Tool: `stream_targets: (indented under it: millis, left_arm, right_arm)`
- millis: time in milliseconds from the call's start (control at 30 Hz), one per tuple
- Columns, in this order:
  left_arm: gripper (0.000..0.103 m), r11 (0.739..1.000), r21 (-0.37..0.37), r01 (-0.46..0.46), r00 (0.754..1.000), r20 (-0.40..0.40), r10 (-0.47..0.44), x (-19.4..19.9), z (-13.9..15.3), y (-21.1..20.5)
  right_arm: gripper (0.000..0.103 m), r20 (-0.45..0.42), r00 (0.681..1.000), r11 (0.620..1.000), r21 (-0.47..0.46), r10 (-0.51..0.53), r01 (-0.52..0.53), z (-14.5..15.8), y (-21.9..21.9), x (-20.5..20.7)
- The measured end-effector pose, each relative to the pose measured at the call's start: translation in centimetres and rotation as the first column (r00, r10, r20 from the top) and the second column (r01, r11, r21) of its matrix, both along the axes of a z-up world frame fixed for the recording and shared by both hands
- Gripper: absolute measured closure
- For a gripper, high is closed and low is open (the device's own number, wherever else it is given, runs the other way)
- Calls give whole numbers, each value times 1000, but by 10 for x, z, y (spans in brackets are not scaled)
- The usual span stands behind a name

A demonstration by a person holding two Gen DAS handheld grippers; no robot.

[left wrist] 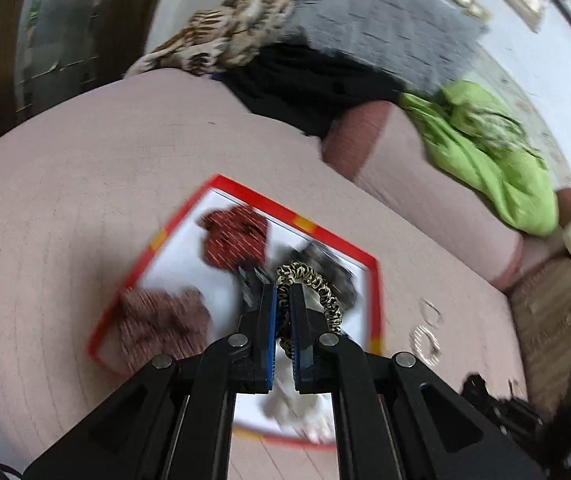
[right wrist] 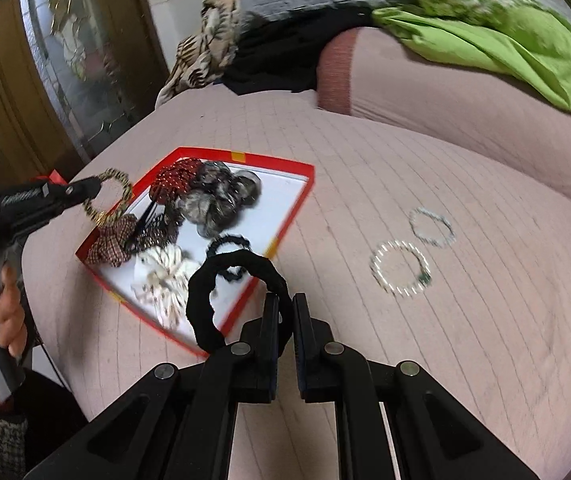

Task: Organize jewelry
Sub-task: 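Carry the leopard scrunchie and black hair tie into the red tray, open both tools, then move both tools back toward the pearl and pale green bracelets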

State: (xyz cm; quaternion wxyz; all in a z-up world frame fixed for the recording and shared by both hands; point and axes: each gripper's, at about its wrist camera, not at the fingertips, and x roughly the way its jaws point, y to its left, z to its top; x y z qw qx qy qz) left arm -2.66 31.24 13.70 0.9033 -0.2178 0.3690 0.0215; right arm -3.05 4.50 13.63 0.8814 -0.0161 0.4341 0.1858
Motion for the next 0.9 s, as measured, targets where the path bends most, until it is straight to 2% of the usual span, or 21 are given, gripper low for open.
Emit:
stream_targets:
  millis: [167,367,633,667,733,767,800,833,867,900]
  left_arm:
    - [97,996,53,-66,996,-64,69,34,-19,25]
    - [97,997,3,-72,992,-107,72,57,-42,47]
    - [96,995,-12,-94,984,-154,91,75,-60,52]
    - [94,995,-11,-96,984,-151,93,75,-59,52]
    - [82,996,-1,-95,986,-136,94,73,-56,50]
    - [77,996,9,-94,988,-125,94,71,-53,49]
    - [67,995,22,-96,989,-115,97,69,-51,48]
    - [63,994,36,-100,989,-102,103,67,-48,47]
    - [63,993,49,-103,990,-89,108,65,-45,46]
    - [62,993,62,-104,991,-77,109,62,-41,45]
  right_arm:
    - [95,-7,1000,997,-65,31,-31,-3,42,39]
    - [95,-19,1000,979,-205,14,-18,-27,78,89]
    - [95,-53,997,963,-265,-62,46,-50,90,146]
    - [93,-54,996,962,-269,-68,51,-52,91,149]
    - [92,-66,995,961,-271,-80,59,-57,93,152]
    - [88,-67,994,960,-274,-82,61,-58,95,152]
    - [84,-64,995,959,-276,-82,61,-58,96,152]
    - [73,-59,995,959,-278,-80,61,-57,97,150]
    - [67,-46,996,959,-276,-80,64,-53,96,147]
    - [67,-34,996,960,-271,-81,69,-50,94,144]
